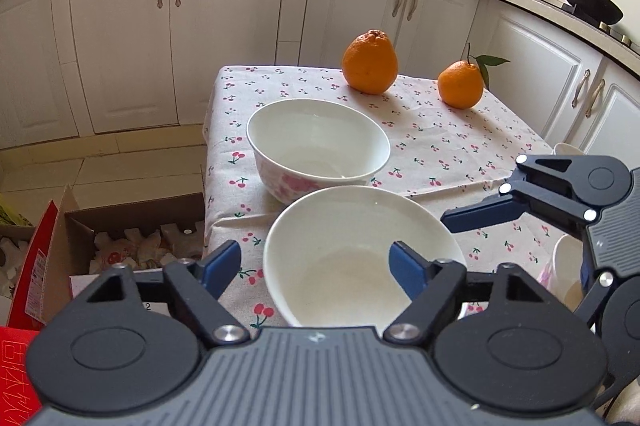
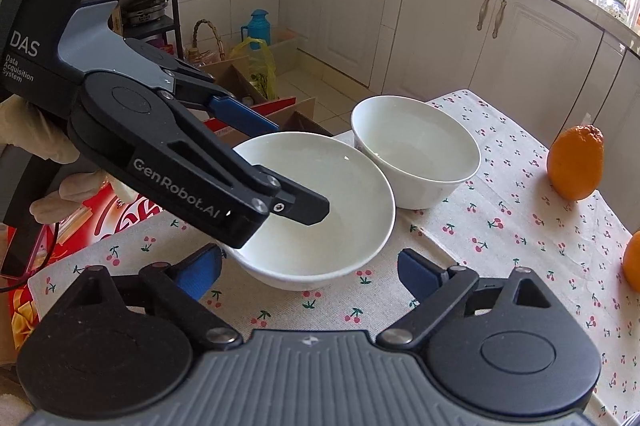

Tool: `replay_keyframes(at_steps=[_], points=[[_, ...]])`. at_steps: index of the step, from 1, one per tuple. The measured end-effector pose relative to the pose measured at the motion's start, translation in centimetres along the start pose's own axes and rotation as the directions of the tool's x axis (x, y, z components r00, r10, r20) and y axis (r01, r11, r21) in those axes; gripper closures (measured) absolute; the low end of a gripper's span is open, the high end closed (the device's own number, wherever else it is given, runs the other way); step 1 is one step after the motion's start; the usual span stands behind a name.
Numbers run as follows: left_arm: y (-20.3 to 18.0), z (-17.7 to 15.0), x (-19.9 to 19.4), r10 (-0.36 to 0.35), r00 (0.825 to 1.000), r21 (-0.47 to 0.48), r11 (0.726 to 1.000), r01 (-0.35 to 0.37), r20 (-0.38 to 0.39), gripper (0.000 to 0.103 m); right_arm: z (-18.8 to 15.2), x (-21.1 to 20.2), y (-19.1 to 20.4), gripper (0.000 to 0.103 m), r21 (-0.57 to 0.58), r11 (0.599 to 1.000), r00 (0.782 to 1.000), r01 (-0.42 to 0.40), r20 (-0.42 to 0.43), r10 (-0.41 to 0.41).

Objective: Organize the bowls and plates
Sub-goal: 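Grip the rim of another white bowl with the left gripper, then carry the bowl with the left gripper and lower it toward another white bowl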

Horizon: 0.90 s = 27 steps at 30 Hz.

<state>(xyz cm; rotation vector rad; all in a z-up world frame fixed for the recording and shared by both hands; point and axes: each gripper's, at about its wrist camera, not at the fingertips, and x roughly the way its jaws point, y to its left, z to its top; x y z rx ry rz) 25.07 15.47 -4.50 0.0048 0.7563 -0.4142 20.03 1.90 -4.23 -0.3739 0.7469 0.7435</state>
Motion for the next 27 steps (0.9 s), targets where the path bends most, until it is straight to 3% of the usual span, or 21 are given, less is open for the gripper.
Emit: replay_keyframes(at_steps=[9, 27], points=[[0.41, 0.40, 0.12, -0.041, 0.999, -0.021, 0.999, 0.040, -0.007, 0.039, 0.11, 0.33, 0.10, 0.017, -0.016, 0.999, 1.000, -0.029, -0.004, 0.029], [0.08, 0.76, 0.27, -0.062, 0.997, -0.002, 0.998, 0.062, -0.041, 0.042, 0.10, 0.19, 0.04, 0.018, -0.013, 0.999, 0.999, -0.039, -0.007, 0.039]])
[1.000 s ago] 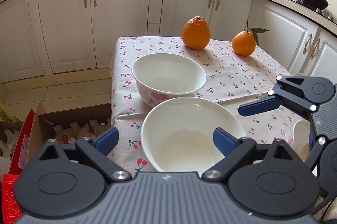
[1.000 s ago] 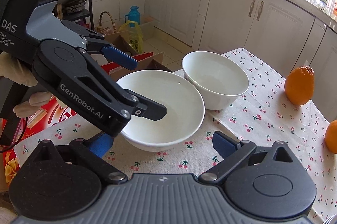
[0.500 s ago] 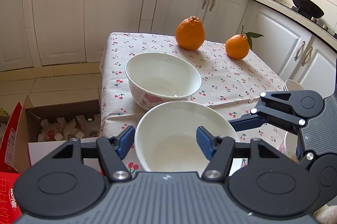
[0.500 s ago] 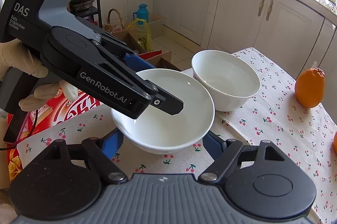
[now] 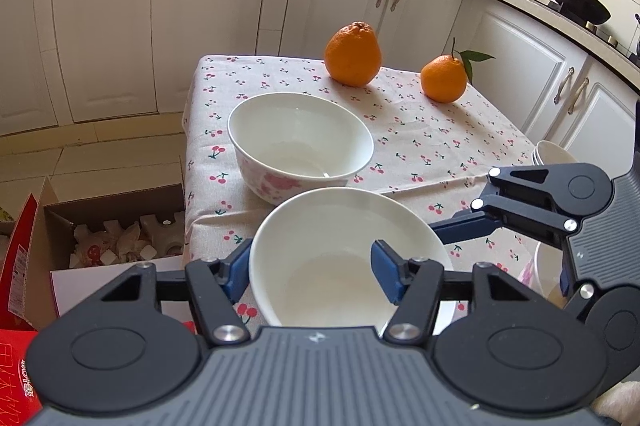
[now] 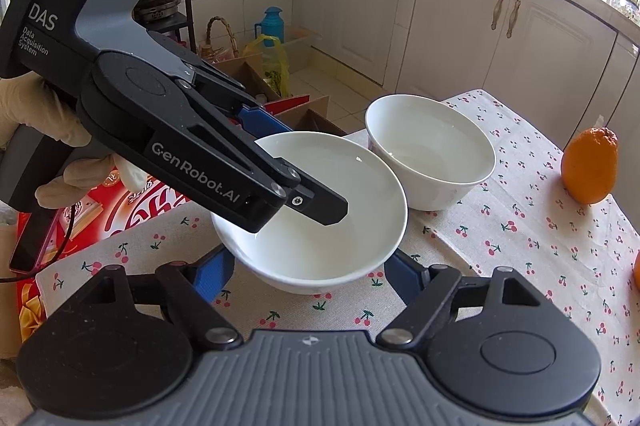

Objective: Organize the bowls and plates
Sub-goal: 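Carry the bowl with the left gripper and lower it toward another white bowl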

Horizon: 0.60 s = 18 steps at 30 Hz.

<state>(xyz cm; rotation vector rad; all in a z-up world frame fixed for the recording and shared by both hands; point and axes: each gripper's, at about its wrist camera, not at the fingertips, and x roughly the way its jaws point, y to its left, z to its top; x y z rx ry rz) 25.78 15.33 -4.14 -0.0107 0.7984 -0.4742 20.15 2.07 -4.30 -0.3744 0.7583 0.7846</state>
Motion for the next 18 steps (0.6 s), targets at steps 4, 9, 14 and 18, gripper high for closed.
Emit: replay_keyframes(at_steps=[4, 9, 14, 18], points=[[-0.4, 0.0, -0.3, -0.003, 1.000, 0.007, 1.000, 0.003, -0.001, 0.042, -0.1, -0.5, 0.0, 0.018, 0.002, 1.000, 1.000, -0.004, 0.003, 0.004], [-1.4, 0.1, -1.1, -0.008, 1.000, 0.019, 1.000, 0.008, 0.001, 0.042, -0.2, -1.6, 0.0, 0.018, 0.001, 1.000, 1.000, -0.002, 0.007, 0.002], [-2.8, 0.3, -2.2, -0.015, 1.000, 0.034, 0.999, 0.015, 0.012, 0.042, -0.6, -3.2, -0.1, 0.018, 0.008, 1.000, 1.000, -0.001, 0.018, 0.001], [-4.1, 0.6, -3.1, -0.017, 1.000, 0.052, 0.999, 0.016, 0.023, 0.042, -1.0, -4.6, -0.2, 0.018, 0.017, 1.000, 0.999, 0.002, 0.033, -0.002]])
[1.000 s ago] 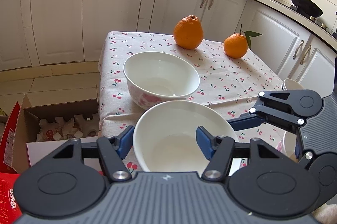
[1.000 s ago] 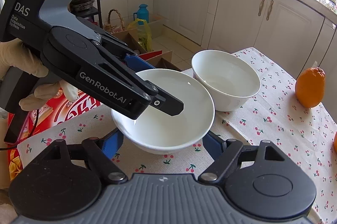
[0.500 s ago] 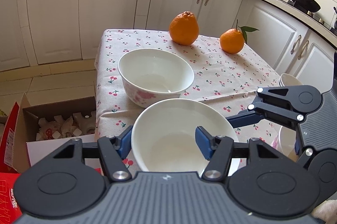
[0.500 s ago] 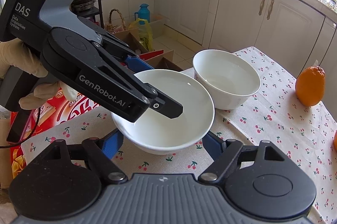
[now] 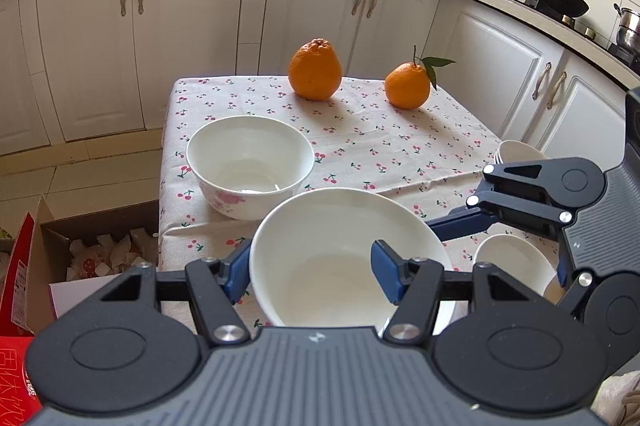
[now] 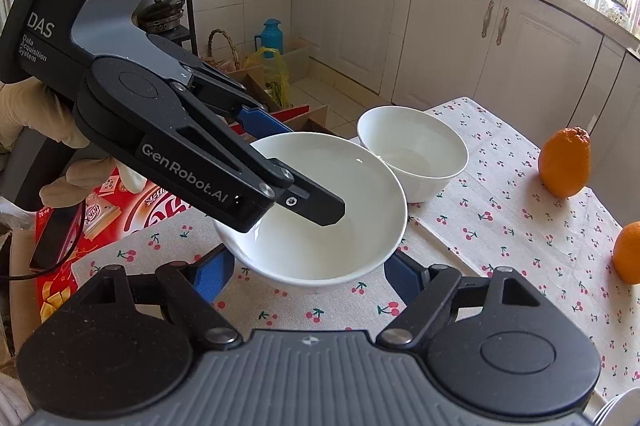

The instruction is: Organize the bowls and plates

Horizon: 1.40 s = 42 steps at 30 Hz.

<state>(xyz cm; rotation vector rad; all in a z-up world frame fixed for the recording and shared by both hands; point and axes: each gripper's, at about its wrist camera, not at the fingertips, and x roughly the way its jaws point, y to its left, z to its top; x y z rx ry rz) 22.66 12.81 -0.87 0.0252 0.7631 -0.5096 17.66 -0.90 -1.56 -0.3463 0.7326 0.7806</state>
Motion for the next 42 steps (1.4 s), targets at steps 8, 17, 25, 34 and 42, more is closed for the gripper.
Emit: replay_keyframes(at_steps=[8, 17, 25, 34, 42], points=[[-3.3, 0.8, -1.2, -0.011, 1.000, 0.043, 0.999, 0.010, 0.021, 0.042, -1.3, -3.2, -0.4, 0.018, 0.008, 1.000, 0.999, 0.024, 0.035, -0.025], [-7.2, 1.6, -1.2, -0.045, 0.999, 0.093, 0.995, 0.042, 0.029, 0.042, -3.3, -6.8, -1.1, 0.018, 0.031, 0.997, 0.995, 0.069, 0.064, -0.071], [-10.1, 1.6, -0.4, -0.094, 0.995, 0.122, 0.988, 0.090, 0.025, 0.042, -5.4, -9.6, -1.8, 0.018, 0.056, 0.992, 0.991, 0.114, 0.070, -0.118], [-11.9, 0.9, 1.0, -0.134, 0.991, 0.125, 0.983, 0.133, -0.001, 0.042, -7.6, -10.9, -2.3, 0.018, 0.093, 0.987, 0.989, 0.134, 0.047, -0.138], [-12.8, -0.1, 2.4, -0.148, 0.988, 0.123, 0.981, 0.152, -0.046, 0.042, -9.3, -10.4, -2.8, 0.018, 0.121, 0.985, 0.992, 0.122, 0.004, -0.123]])
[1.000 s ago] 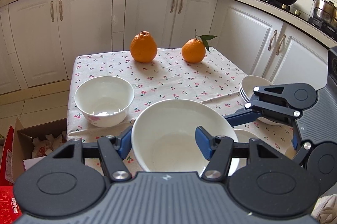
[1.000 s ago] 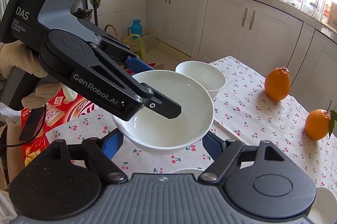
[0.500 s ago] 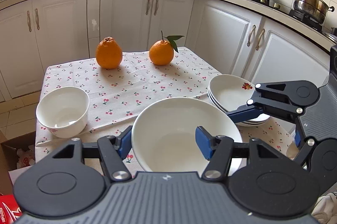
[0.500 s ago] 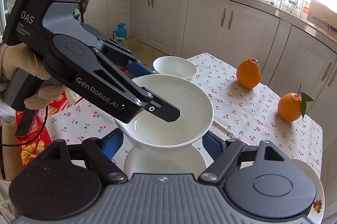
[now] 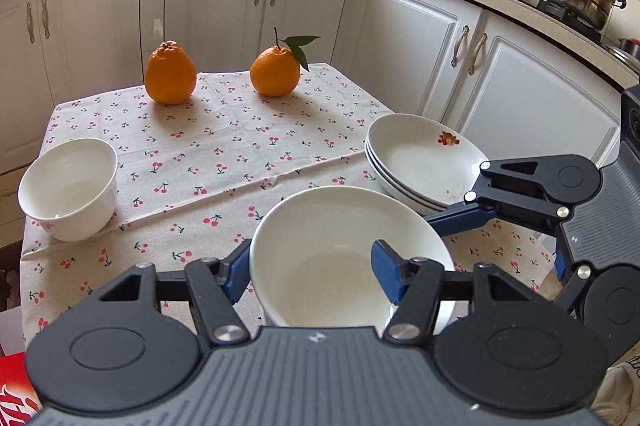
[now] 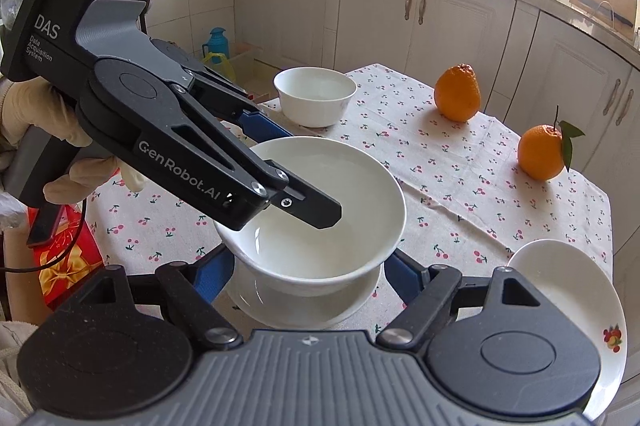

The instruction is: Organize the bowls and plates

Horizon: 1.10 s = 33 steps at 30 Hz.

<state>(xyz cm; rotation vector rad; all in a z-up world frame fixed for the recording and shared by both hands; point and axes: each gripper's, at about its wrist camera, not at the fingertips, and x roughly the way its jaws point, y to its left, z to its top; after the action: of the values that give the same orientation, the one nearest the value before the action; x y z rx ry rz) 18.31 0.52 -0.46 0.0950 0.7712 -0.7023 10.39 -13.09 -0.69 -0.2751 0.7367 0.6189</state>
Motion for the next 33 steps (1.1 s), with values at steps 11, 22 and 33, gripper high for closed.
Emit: replay_keyframes(at_steps=[11, 22, 33], points=[[-0.4, -0.4, 0.7, 0.006, 1.000, 0.018, 1.000, -0.006, -0.022, 0.042, -0.8, 0.6, -0.5, 0.018, 0.027, 0.999, 0.999, -0.027, -0.019, 0.028], [-0.4, -0.8, 1.1, 0.003, 0.999, 0.019, 1.000, -0.003, -0.033, 0.041, -1.1, 1.1, -0.6, 0.017, 0.036, 0.999, 0.999, -0.038, -0.038, 0.039], [-0.3, -0.9, 0.5, 0.036, 0.999, 0.032, 0.999, -0.036, -0.006, 0.015, -1.1, 0.7, -0.4, 0.002, 0.019, 0.999, 0.999, -0.039, 0.005, 0.038]])
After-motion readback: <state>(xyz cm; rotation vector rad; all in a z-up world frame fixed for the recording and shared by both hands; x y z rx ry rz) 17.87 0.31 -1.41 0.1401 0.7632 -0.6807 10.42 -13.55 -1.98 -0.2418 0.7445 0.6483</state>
